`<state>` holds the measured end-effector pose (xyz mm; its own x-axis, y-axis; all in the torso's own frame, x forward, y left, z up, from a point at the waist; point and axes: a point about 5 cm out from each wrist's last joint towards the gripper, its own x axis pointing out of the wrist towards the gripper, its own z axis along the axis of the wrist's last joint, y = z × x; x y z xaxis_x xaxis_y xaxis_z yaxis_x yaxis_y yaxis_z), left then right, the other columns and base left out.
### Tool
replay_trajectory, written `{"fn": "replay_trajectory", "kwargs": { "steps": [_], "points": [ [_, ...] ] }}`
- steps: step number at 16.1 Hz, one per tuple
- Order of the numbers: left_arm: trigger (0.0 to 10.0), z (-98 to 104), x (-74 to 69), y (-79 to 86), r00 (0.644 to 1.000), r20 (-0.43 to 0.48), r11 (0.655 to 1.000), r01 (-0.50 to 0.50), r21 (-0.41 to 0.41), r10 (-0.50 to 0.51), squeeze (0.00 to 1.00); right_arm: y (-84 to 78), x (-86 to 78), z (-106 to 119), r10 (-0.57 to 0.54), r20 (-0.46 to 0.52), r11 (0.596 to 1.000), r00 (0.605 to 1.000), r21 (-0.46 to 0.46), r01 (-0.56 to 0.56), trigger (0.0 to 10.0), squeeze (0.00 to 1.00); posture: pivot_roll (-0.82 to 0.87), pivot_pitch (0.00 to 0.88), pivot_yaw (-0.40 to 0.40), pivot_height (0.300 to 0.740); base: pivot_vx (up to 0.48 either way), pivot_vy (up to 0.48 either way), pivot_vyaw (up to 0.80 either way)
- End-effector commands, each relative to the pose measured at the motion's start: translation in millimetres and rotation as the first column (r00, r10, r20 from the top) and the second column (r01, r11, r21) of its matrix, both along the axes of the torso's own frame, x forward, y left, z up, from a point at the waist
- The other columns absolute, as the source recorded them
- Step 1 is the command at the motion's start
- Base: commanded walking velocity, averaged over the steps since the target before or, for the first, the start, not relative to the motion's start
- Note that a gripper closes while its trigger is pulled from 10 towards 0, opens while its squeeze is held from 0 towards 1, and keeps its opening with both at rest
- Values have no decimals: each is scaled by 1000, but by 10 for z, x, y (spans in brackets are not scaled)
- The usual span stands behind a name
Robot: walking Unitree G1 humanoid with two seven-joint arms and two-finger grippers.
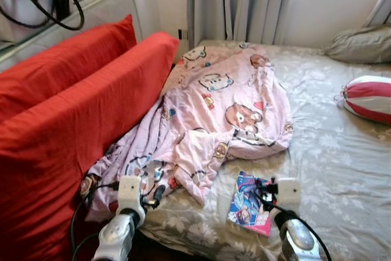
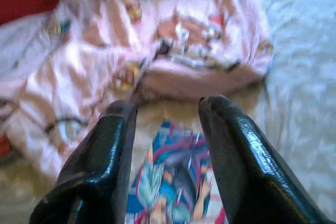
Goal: Clean up the room
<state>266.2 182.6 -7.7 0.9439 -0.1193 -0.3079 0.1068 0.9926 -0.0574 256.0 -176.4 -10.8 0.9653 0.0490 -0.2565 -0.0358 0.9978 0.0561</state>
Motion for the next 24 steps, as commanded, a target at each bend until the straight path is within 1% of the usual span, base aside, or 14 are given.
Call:
{"fn": "replay_trajectory", "kwargs": {
  "steps": [1,2,3,5,6,8,10,11,14,17,19,20,22,24],
  "points": [
    [10000,14,-28,64,1000,25,1000,-17,-8,17,0,-5,-56,-17,-15,11,1000,1000,5,14,10000,0,-6,0,4,740,0,0,0],
    [10000,50,-68,134,997,69,999,-30,-15,31,0,-7,-160,-55,-30,16,1000,999,-2,31,10000,0,-6,0,4,740,0,0,0],
    [10000,77,-64,157,995,87,999,-35,-18,37,0,-5,-191,-65,-36,18,999,999,0,36,10000,0,-4,0,-6,740,0,0,0],
    [10000,189,18,132,990,144,1000,-7,-15,9,0,-9,-194,-49,-59,24,998,998,-20,59,10000,0,-15,0,-11,740,0,0,0],
    [10000,233,53,122,986,164,1000,-12,-22,15,0,-10,-195,-47,-80,26,996,996,-24,81,10000,0,-16,0,-11,740,0,0,0],
    [10000,297,86,78,981,194,999,7,-38,1,0,6,-204,-24,-106,37,994,994,-25,107,10000,0,-16,0,-13,740,0,0,0],
    [10000,296,70,70,980,197,999,13,-46,-4,0,28,-217,-66,-114,-1,993,993,-30,114,10000,0,-33,0,-16,740,0,0,0],
    [10000,290,63,77,981,195,999,9,-46,0,0,33,-222,-78,-111,-9,993,994,-31,111,10000,0,-29,0,-16,731,0,0,0],
    [10000,350,99,117,978,207,999,9,-49,1,0,39,-193,-5,-101,37,995,994,-21,101,10000,0,-24,0,-12,726,0,0,0],
    [10000,368,114,94,978,208,998,34,-57,-22,0,63,-196,-16,-98,25,995,995,-17,99,10000,0,-27,0,-6,726,0,0,0],
    [10000,369,112,77,979,203,997,41,-64,-28,0,102,-222,-36,-72,19,997,997,-9,73,10000,0,-24,0,-5,726,0,0,0],
    [10000,376,119,73,979,203,998,42,-48,-31,0,123,-242,-66,-61,1,998,998,5,61,10000,0,-20,0,-7,726,0,0,0],
    [10000,391,140,56,978,204,998,47,-50,-36,0,141,-254,-73,-52,0,999,999,14,52,10000,0,-18,0,-7,726,0,0,0],
    [10000,409,156,60,978,205,998,53,-43,-43,0,158,-249,-76,-14,-5,1000,1000,-18,14,10000,0,-22,0,-8,726,0,0,0]
  ]
}}
